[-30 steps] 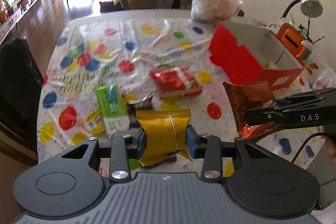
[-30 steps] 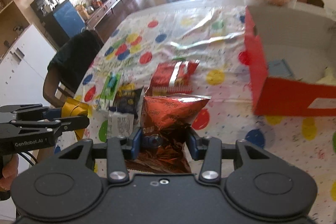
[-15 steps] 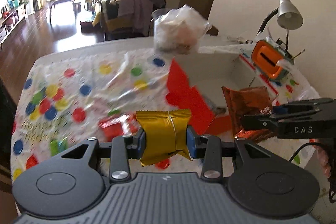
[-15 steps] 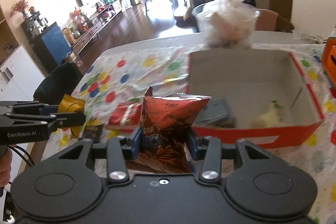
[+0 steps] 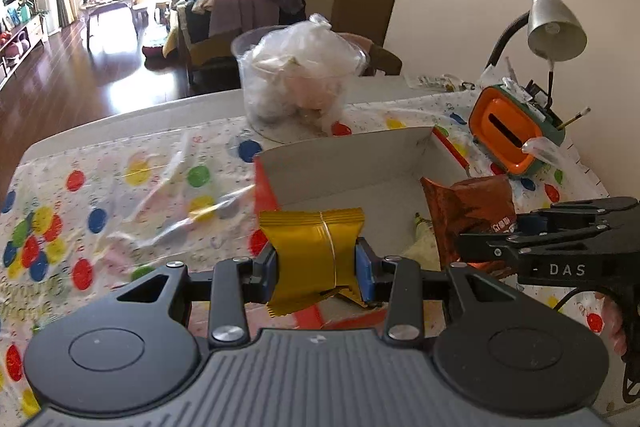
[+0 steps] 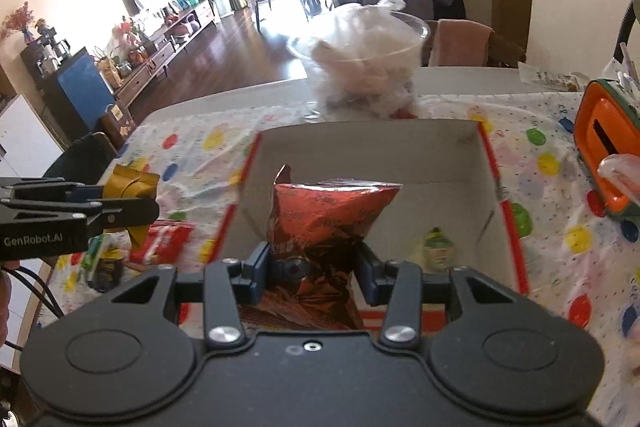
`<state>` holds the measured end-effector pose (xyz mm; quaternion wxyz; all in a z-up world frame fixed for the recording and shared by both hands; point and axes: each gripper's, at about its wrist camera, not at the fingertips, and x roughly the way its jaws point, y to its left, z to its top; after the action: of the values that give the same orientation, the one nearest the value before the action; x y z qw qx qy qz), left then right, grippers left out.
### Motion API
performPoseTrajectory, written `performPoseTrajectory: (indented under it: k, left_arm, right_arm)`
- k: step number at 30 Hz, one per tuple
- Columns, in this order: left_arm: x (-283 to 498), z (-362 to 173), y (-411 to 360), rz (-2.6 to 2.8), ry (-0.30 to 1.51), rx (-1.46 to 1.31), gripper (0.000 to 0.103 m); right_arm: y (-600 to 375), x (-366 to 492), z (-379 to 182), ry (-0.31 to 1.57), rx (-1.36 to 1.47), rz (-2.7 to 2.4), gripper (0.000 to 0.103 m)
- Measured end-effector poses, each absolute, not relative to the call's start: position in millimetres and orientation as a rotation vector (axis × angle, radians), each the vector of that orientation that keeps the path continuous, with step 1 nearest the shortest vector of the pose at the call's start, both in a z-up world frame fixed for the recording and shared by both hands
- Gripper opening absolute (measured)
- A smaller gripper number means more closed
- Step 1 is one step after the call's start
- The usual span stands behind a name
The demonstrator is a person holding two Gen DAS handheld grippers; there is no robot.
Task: Organize snacks
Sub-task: 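Carry the gold bun with the left gripper while the right gripper carries the chip bag over the box, then open both grippers to drop the bun and chip bag into the box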
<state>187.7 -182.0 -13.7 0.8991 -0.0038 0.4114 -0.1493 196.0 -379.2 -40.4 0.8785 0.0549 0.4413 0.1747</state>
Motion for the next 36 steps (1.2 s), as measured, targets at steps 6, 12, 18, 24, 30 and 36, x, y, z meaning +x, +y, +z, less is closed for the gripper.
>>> performPoseTrajectory:
  k: [6,12,18,24,30,36]
  left_arm:
    - [220,-32,-221,-0.306,0.910,0.015,0.038]
    - [252,-55,-251,-0.291,0.981,0.038,0.038]
    - [280,-75,-269,-0.293,1.062,0.058,0.038]
    - [301,-96,-279,-0.293,1.148,0.076,0.038]
    - [319,-114,-287,-0.280,1.239,0.110,0.038]
    - [324,-126,-294,-0.280,1.277,0.162,0.038]
  right_arm:
    - [-411,225,-55,0.951,0.086,0.362,0.043]
    - [-424,249,-74,0.984,0.026,0.357,0.043]
    - [-430,279,-97,1.039,0.009,0.365,0.043]
    - [-424,303,-115,1.077,-0.026,0.383,0.043]
    - [-423,320,-133,1.148,-0.014,0.393,0.043]
    - [-420,325,-141,1.186,-0.025,0.413,0.043]
